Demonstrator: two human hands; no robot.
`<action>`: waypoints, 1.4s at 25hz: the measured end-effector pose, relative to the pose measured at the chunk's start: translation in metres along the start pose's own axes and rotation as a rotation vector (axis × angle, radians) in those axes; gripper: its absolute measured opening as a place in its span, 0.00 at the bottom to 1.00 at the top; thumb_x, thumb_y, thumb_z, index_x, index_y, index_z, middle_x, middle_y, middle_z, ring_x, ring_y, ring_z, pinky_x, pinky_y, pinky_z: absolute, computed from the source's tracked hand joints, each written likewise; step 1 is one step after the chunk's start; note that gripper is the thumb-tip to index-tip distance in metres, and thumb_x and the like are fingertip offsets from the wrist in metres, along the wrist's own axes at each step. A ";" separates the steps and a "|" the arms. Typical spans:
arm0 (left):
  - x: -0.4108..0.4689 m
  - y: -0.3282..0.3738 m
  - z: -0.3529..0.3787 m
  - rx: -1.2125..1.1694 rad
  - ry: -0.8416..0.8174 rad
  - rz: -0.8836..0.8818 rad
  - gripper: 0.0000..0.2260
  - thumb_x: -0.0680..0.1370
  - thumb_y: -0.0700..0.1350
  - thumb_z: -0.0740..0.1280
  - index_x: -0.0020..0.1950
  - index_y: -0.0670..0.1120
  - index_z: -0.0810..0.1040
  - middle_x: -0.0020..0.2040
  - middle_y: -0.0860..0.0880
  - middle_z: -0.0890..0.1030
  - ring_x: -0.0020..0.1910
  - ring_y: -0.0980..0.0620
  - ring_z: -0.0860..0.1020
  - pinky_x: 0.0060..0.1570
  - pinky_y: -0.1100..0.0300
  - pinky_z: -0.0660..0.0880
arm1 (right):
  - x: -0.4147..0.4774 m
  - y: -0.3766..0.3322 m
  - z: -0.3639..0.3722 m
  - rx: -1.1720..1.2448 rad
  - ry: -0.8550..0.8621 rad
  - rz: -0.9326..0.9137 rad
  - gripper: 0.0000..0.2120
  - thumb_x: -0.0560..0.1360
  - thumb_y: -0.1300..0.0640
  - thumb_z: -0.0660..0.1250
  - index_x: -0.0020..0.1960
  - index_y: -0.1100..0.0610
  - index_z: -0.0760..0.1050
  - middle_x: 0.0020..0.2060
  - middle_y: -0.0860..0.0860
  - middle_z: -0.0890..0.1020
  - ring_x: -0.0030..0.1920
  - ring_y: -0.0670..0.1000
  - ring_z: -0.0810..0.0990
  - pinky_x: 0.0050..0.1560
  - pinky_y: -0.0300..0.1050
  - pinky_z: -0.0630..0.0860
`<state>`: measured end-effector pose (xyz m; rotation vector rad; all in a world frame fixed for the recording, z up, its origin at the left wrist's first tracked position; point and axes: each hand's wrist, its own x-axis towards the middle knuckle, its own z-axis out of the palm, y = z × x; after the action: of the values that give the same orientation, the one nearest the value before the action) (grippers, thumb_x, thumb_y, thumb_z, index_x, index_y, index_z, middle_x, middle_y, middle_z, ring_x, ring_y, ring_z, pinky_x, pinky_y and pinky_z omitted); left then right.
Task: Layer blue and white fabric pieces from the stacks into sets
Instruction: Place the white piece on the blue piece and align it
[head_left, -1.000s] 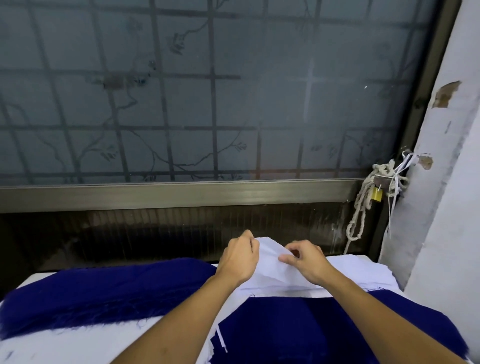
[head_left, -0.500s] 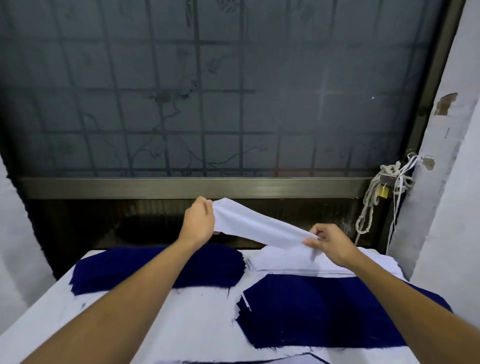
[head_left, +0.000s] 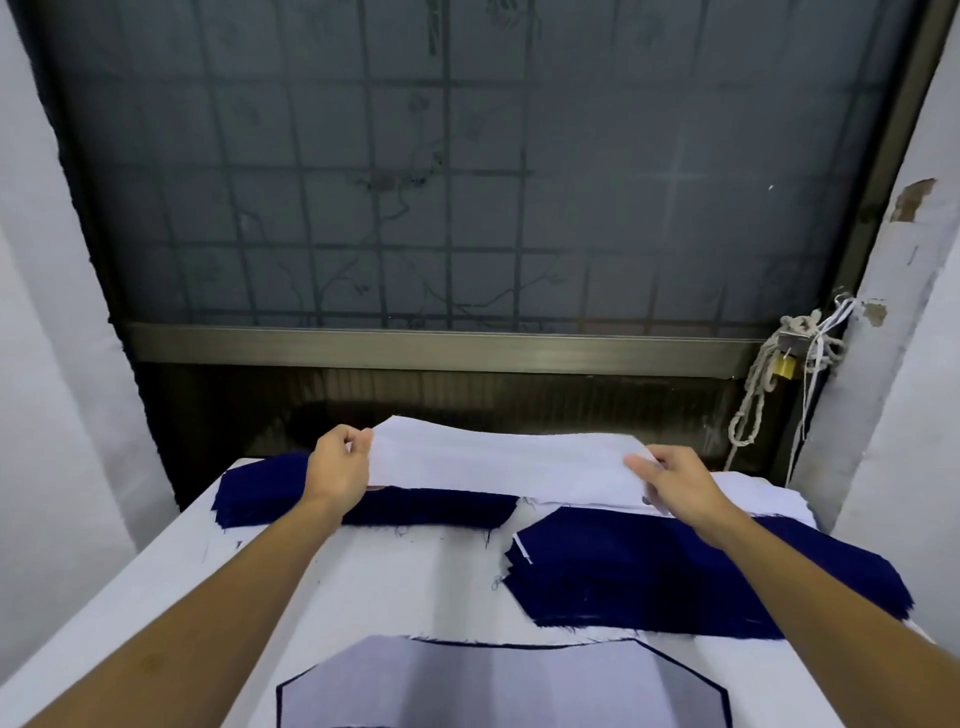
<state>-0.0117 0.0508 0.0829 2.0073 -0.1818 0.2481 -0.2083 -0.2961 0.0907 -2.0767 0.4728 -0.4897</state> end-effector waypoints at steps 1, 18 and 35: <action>-0.003 -0.003 -0.004 -0.003 -0.002 -0.010 0.11 0.85 0.48 0.61 0.47 0.45 0.76 0.44 0.50 0.78 0.45 0.54 0.76 0.51 0.52 0.76 | -0.002 -0.002 0.005 -0.007 0.011 0.013 0.16 0.84 0.53 0.62 0.46 0.65 0.78 0.32 0.54 0.75 0.36 0.52 0.74 0.45 0.48 0.74; -0.128 -0.092 -0.053 -0.013 -0.054 0.028 0.06 0.83 0.44 0.65 0.50 0.54 0.78 0.49 0.59 0.81 0.46 0.58 0.78 0.45 0.63 0.75 | -0.124 0.068 0.044 -0.137 0.100 0.012 0.21 0.81 0.48 0.64 0.33 0.53 0.65 0.25 0.46 0.68 0.29 0.47 0.67 0.34 0.47 0.64; -0.173 -0.127 -0.041 0.306 -0.123 0.078 0.10 0.81 0.38 0.62 0.48 0.53 0.74 0.34 0.51 0.78 0.23 0.54 0.71 0.26 0.62 0.67 | -0.165 0.090 0.061 -0.657 0.180 0.099 0.08 0.77 0.47 0.62 0.39 0.47 0.70 0.24 0.45 0.76 0.28 0.46 0.75 0.30 0.40 0.71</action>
<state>-0.1525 0.1456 -0.0542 2.3240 -0.3168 0.2115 -0.3299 -0.2152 -0.0427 -2.6237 0.9360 -0.5094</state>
